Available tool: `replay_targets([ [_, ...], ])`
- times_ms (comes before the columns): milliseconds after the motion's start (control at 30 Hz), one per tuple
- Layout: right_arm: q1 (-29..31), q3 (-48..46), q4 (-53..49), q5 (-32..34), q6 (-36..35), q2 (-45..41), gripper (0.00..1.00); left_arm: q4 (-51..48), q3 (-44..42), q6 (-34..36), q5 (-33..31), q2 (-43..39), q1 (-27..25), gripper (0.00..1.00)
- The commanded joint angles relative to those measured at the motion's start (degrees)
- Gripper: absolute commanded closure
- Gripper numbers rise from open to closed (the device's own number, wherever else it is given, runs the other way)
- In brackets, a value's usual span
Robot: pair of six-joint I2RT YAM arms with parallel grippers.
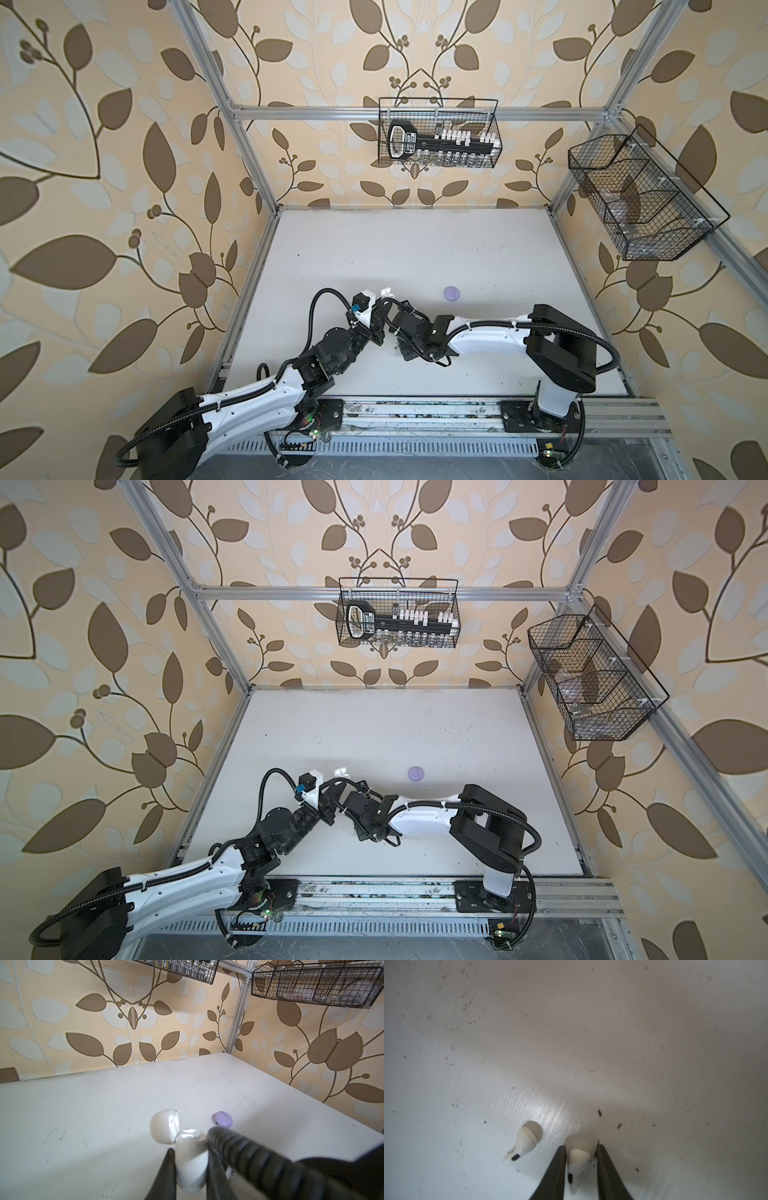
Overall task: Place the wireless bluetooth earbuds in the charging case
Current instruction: 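Lower the right gripper and close it on one white earbud, then lift the earbud and carry it toward the open case in the left gripper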
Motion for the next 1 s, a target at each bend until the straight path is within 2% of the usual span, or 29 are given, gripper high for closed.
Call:
replay_targets([
  [0,-0.14,0.87,-1.72,-0.42,-0.87,1.83,0.73,1.30,0.76,-0.06,-0.94,-0.11,0.47,1.00],
  [333,-0.22,-0.14,-2.15,-0.08,-1.04,2.01,0.73,1.04,0.97,-0.03,-0.68,0.25,0.47,1.00],
  [633,0.17,-0.49,-2.34,0.44,-1.27,1.40,0.80,0.95,1.04,-0.06,-0.75,0.47,0.47,1.00],
  [967,-0.70,-3.13,-2.79,4.82,-0.69,-5.51,0.82,1.69,1.24,0.18,1.53,1.46,0.47,1.00],
])
